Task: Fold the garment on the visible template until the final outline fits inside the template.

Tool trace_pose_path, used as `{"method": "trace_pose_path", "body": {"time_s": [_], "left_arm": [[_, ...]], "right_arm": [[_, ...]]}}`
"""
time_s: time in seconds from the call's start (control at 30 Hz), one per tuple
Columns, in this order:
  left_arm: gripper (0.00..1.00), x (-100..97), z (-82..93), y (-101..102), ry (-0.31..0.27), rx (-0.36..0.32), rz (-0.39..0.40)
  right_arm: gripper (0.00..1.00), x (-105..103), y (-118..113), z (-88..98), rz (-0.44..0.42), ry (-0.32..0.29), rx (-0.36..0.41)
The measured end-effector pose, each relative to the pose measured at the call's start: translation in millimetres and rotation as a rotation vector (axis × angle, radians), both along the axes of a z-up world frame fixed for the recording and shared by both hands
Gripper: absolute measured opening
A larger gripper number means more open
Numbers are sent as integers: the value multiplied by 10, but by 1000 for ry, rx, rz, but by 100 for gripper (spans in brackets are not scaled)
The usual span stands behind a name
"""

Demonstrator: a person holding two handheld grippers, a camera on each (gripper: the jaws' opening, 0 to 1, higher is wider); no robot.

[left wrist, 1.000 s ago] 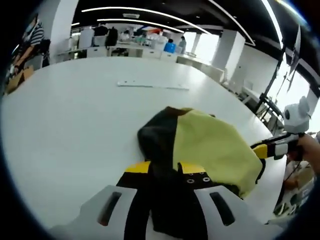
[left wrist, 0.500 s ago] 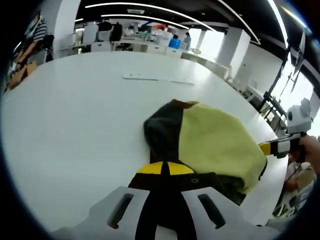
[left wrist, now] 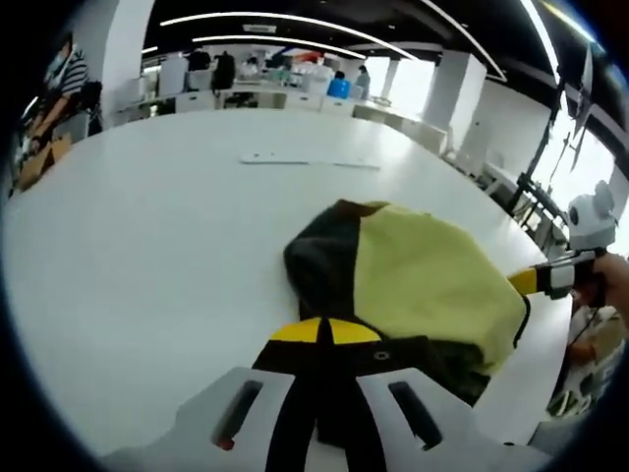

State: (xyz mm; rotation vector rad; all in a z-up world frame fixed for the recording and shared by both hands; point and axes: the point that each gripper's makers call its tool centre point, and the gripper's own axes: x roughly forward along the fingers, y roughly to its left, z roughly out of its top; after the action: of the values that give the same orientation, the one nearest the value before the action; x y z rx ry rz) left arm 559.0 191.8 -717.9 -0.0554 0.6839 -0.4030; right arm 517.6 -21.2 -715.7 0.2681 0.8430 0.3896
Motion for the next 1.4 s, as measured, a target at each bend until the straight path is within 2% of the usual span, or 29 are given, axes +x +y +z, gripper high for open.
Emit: {"method": "trace_pose_path", "body": {"time_s": [0.1,0.2,0.23,0.37,0.47,0.63,0.77,1.0,1.07,1.27,1.4], "left_arm": [[0,19,79,14,-24,-12,0],[0,64,170,58,-51,-19,8],[0,76,201,71,-61,-16,9],[0,138,306,142,-85,-24,23],[0,126,314,139,-60,-72,51],[0,86,215,102,-28,-103,57],[10,51,181,35,-6,-136,56],[17,16,105,-78,43,-191,47],[19,-1,29,-79,69,-184,59],[12,-41,-112,-92,119,-196,70],[1,-74,-145,-151,153,-236,63]], "right_arm": [[0,54,-36,72,14,-34,-28],[0,107,-80,150,69,-63,-103],[0,152,-89,201,85,-92,-128],[0,213,-110,268,78,-93,-118],[0,222,-117,262,81,-86,-109],[0,197,-120,229,88,-74,-115],[0,189,-120,217,92,-72,-118],[0,183,-123,201,90,-70,-115],[0,176,-122,188,91,-70,-116],[0,176,-124,178,93,-82,-115],[0,189,-126,156,100,-81,-120]]}}
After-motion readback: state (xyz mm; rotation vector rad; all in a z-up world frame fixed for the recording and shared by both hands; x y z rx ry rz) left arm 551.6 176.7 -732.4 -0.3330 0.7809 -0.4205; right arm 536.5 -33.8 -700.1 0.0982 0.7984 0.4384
